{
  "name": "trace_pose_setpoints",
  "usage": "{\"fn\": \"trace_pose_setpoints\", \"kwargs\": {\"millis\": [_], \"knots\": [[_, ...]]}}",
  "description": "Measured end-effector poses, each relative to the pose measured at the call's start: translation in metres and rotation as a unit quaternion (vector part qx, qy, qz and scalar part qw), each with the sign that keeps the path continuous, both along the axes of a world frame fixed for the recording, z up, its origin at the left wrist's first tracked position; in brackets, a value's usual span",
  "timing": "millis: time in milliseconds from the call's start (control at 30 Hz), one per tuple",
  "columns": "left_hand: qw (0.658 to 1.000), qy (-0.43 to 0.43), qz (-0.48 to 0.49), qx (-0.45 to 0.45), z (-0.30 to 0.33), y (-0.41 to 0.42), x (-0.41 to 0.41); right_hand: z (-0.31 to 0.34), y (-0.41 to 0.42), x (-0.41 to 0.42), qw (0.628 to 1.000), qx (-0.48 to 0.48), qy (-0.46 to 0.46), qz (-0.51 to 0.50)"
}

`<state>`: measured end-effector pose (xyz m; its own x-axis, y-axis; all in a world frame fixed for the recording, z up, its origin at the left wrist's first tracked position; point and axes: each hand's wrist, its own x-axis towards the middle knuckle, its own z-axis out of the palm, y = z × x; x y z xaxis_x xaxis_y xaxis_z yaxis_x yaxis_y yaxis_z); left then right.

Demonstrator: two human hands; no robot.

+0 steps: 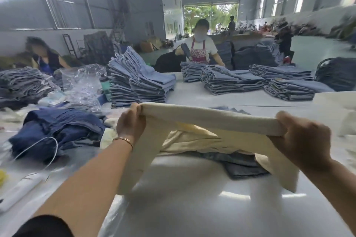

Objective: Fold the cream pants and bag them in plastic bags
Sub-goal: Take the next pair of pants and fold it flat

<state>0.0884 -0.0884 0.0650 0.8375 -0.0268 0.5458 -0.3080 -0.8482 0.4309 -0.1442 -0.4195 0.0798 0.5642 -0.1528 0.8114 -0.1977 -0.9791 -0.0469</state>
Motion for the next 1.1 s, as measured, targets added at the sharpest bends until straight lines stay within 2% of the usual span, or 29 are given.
{"fn": "trace_pose_setpoints", "kwargs": {"millis": [100, 133, 167, 233, 300, 333, 400, 433, 500, 533, 600, 667, 700, 767, 833, 933, 967, 1033, 1100], "knots": [[0.978, 0.132, -0.09, -0.131, -0.018, 0.002, -0.033, -0.028, 0.006, -0.016, 0.999, 0.05, 0.012, -0.019], [0.964, 0.169, -0.139, -0.15, -0.017, 0.007, -0.045, -0.036, 0.004, -0.021, 0.997, 0.072, 0.01, -0.025], [0.951, 0.196, -0.203, -0.123, -0.012, 0.012, -0.057, -0.041, 0.0, -0.026, 0.995, 0.096, 0.007, -0.034], [0.929, 0.212, -0.286, 0.103, 0.003, 0.025, -0.084, -0.046, -0.009, -0.036, 0.988, 0.144, 0.002, -0.053], [0.882, 0.189, -0.302, 0.309, 0.015, 0.033, -0.105, -0.043, -0.015, -0.041, 0.984, 0.166, -0.004, -0.06], [0.865, 0.165, -0.288, 0.376, 0.021, 0.036, -0.11, -0.038, -0.016, -0.042, 0.984, 0.17, -0.01, -0.06], [0.871, 0.072, -0.23, 0.427, 0.04, 0.039, -0.122, -0.02, -0.017, -0.044, 0.98, 0.183, -0.044, -0.069], [0.894, 0.007, -0.209, 0.397, 0.052, 0.041, -0.127, -0.007, -0.017, -0.045, 0.975, 0.195, -0.071, -0.083], [0.945, -0.13, -0.178, 0.243, 0.075, 0.046, -0.139, 0.019, -0.019, -0.045, 0.955, 0.232, -0.144, -0.118], [0.952, -0.196, -0.155, 0.177, 0.087, 0.05, -0.145, 0.03, -0.019, -0.045, 0.944, 0.248, -0.182, -0.12], [0.94, -0.298, -0.116, 0.121, 0.102, 0.059, -0.152, 0.046, -0.01, -0.044, 0.927, 0.267, -0.249, -0.084], [0.925, -0.344, -0.101, 0.121, 0.101, 0.073, -0.151, 0.043, 0.009, -0.041, 0.926, 0.238, -0.283, -0.07], [0.914, -0.363, -0.101, 0.149, 0.091, 0.083, -0.148, 0.03, 0.019, -0.038, 0.935, 0.211, -0.278, -0.072], [0.886, -0.376, -0.136, 0.235, 0.056, 0.113, -0.137, -0.011, 0.04, -0.033, 0.968, 0.123, -0.206, -0.073], [0.869, -0.339, -0.175, 0.316, 0.015, 0.149, -0.122, -0.053, 0.057, -0.027, 0.991, 0.0, -0.115, -0.062], [0.868, -0.268, -0.174, 0.379, -0.037, 0.193, -0.097, -0.075, 0.077, -0.007, 0.999, -0.032, -0.038, -0.008], [0.88, -0.243, -0.154, 0.378, -0.051, 0.201, -0.089, -0.069, 0.085, 0.004, 0.999, -0.022, -0.033, 0.005], [0.927, -0.163, -0.081, 0.327, -0.073, 0.209, -0.078, -0.056, 0.098, 0.027, 1.0, 0.017, -0.018, 0.005], [0.97, 0.003, 0.034, 0.242, -0.079, 0.217, -0.064, -0.041, 0.112, 0.046, 0.997, 0.07, 0.019, -0.035]]}}
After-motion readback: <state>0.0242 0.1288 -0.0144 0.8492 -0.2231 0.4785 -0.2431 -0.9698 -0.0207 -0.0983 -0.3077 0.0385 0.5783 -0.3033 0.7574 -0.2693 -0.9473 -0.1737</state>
